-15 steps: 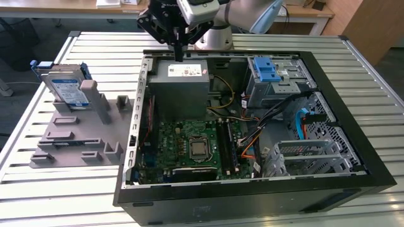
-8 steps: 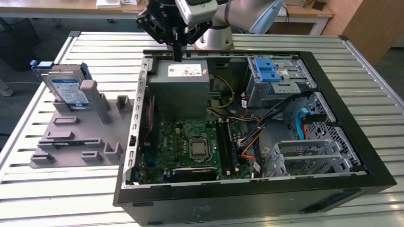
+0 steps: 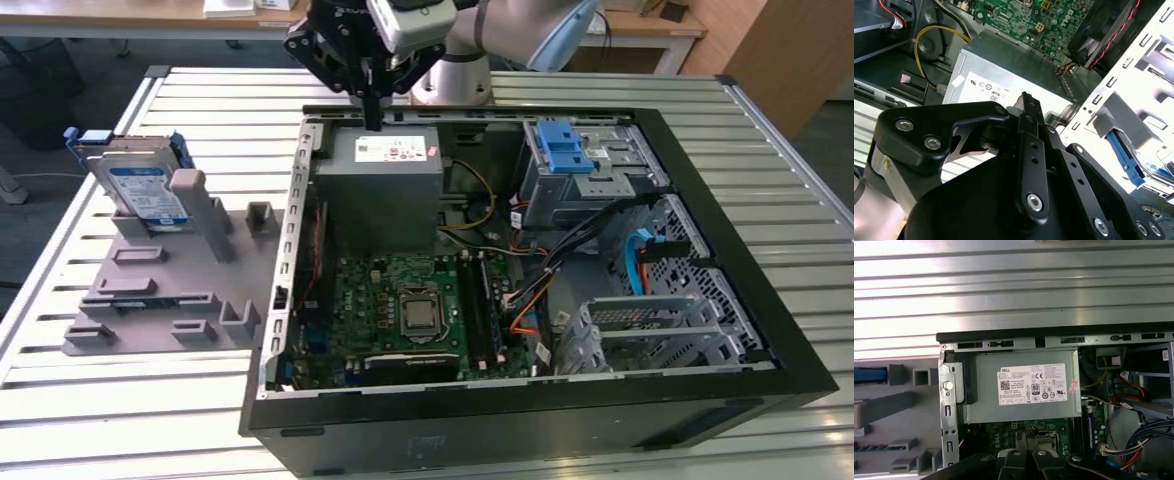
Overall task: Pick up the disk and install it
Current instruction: 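Reach for the disk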
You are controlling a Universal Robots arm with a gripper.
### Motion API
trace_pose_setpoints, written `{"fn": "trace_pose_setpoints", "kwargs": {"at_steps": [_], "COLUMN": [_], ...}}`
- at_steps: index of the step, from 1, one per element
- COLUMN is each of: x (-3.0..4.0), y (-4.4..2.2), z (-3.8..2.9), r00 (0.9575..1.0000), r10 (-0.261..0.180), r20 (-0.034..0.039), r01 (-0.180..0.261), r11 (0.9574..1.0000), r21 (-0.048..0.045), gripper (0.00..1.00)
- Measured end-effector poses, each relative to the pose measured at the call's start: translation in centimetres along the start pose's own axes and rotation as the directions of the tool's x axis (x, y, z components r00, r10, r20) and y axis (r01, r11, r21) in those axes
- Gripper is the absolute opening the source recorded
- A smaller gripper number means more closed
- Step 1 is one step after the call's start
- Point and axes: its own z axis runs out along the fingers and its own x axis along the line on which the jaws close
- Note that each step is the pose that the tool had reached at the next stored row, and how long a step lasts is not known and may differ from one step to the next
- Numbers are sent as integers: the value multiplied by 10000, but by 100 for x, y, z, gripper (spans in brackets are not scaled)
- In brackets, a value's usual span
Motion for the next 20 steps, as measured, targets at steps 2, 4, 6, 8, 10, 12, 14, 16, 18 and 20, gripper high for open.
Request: {"fn": "trace_pose_setpoints", "kwargs": {"at_steps": [2, 4, 6, 8, 10, 12, 14, 16, 18, 20], "x": [7, 13, 19, 26, 32, 38, 45, 50, 56, 62], "y": [0, -1, -1, -2, -3, -3, -3, -4, -4, -5], "z": [0, 0, 0, 0, 0, 0, 0, 0, 1, 1], "r00": [10000, 10000, 10000, 10000, 10000, 10000, 10000, 10000, 10000, 10000], "r10": [0, -1, 0, -1, -1, -1, 0, -1, 0, -1], "r20": [-1, -1, 0, 0, -1, 0, 0, 0, 0, 0], "r01": [0, 1, 0, 1, 1, 1, 0, 1, 0, 1], "r11": [10000, 10000, 10000, 10000, 10000, 10000, 10000, 10000, 10000, 10000], "r21": [0, 0, 0, 0, 0, 1, 0, 0, 0, 0], "gripper": [11, 11, 11, 11, 11, 11, 11, 11, 11, 11]}}
